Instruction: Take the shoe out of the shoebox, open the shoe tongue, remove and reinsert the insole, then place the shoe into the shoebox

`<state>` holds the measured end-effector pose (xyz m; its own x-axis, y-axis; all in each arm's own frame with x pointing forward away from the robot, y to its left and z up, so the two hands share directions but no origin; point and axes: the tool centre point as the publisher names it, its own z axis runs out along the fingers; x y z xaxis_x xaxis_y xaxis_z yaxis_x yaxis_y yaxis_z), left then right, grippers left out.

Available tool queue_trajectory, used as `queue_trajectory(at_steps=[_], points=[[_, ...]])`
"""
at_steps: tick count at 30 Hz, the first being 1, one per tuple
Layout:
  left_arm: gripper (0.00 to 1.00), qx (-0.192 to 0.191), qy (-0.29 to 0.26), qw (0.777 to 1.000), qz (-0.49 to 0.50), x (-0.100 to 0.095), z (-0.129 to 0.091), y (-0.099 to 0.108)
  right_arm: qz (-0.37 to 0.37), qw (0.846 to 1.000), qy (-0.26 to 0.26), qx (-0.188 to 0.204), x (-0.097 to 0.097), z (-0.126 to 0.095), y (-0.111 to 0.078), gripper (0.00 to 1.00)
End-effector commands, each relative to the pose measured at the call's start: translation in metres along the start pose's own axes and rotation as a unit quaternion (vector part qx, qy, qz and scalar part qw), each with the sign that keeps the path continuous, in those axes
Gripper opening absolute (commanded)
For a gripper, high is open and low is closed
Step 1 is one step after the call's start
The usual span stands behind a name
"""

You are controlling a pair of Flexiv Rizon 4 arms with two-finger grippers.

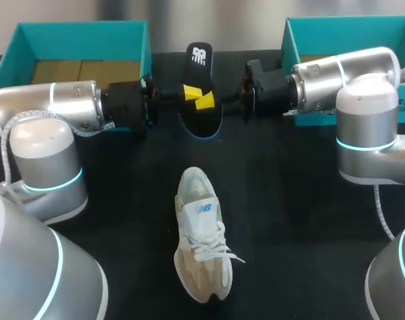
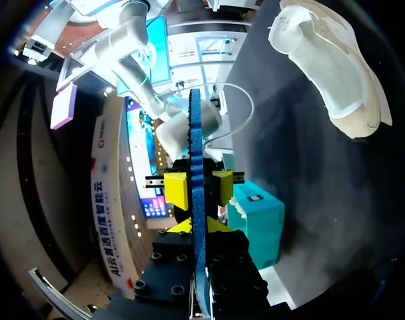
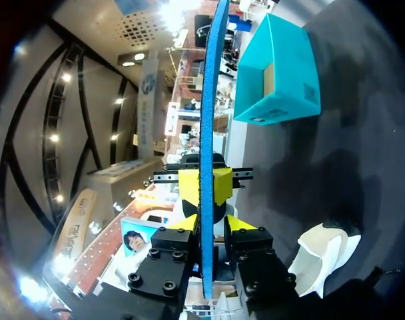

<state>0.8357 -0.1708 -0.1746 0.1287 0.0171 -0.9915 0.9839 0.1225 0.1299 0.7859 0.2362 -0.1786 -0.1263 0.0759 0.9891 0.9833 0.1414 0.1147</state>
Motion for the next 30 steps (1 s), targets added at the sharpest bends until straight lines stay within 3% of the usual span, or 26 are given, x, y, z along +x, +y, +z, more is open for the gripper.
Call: queue_trajectory(at_steps=[1, 9, 21, 24, 30], points=[[0.0, -0.002, 0.0, 1.0, 0.002, 0.0005, 0.0021, 0.0002, 0.001, 1.0, 0.002, -0.002, -0.0009, 0.0016, -0.0002, 0.25], [0.0, -0.001, 0.001, 1.0, 0.003, 0.0015, 0.0024, 0.0012, 0.002, 1.0, 0.004, -0.002, -0.0007, 0.0021, 0.0016, 0.24], [0.0, -0.002, 0.0, 1.0, 0.005, 0.003, 0.0038, 0.0019, 0.004, 1.0, 0.005, -0.004, -0.0003, 0.0016, 0.0024, 0.1], [0.0, -0.002, 0.001, 1.0, 0.006, 0.0031, 0.0042, 0.002, 0.003, 1.0, 0.007, -0.004, -0.0005, 0.0011, 0.0023, 0.0], [0.0, 0.002, 0.004, 1.0, 0.006, 0.0036, 0.0052, 0.0014, 0.0, 1.0, 0.006, -0.004, -0.0006, 0.0009, 0.0025, 0.0]])
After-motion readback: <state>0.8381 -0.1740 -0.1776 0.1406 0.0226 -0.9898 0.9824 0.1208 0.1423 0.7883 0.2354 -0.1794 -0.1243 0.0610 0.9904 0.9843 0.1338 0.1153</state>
